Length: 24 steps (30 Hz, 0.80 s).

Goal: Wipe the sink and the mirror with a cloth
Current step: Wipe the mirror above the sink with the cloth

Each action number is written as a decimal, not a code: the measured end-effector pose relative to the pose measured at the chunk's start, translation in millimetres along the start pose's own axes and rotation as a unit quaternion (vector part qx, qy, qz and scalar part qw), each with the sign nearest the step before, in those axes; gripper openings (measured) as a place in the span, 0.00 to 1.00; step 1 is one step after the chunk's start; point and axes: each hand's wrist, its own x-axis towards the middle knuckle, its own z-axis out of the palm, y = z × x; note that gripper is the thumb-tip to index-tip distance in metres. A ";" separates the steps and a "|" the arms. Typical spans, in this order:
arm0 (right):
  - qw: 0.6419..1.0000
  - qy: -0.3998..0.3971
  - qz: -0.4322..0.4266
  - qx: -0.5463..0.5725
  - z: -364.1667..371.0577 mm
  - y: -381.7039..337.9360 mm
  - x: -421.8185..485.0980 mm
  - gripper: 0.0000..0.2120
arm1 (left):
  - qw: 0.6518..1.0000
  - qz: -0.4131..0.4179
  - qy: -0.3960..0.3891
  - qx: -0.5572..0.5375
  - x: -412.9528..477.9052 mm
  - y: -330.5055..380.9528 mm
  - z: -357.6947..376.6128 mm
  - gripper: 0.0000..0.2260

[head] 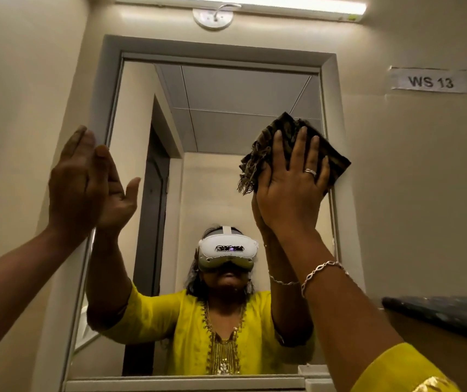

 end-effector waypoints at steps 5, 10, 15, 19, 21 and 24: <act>1.000 0.013 -0.011 0.012 6.2 -27.6 -9.3 0.28 | 1.000 -0.015 -0.008 -0.025 1.0 -3.3 0.3 0.22; 0.999 0.016 -0.033 0.019 12.3 -68.5 -20.7 0.28 | 0.999 -0.022 -0.015 -0.035 0.4 -3.7 -0.8 0.27; 0.998 0.004 -0.052 0.022 16.3 -111.8 -29.2 0.28 | 0.997 -0.033 -0.022 -0.060 0.8 -6.2 -1.2 0.35; 0.998 -0.007 -0.060 0.019 18.4 -136.1 -30.2 0.28 | 0.997 -0.024 -0.030 -0.064 0.2 -6.7 0.2 0.45; 0.997 -0.016 -0.075 0.018 17.7 -145.4 -30.5 0.27 | 0.997 -0.025 -0.030 -0.064 0.1 -7.3 -0.2 0.45; 0.991 -0.060 -0.112 0.039 18.2 -155.9 -29.1 0.26 | 0.997 -0.028 -0.037 -0.065 -0.4 -6.8 -0.9 0.46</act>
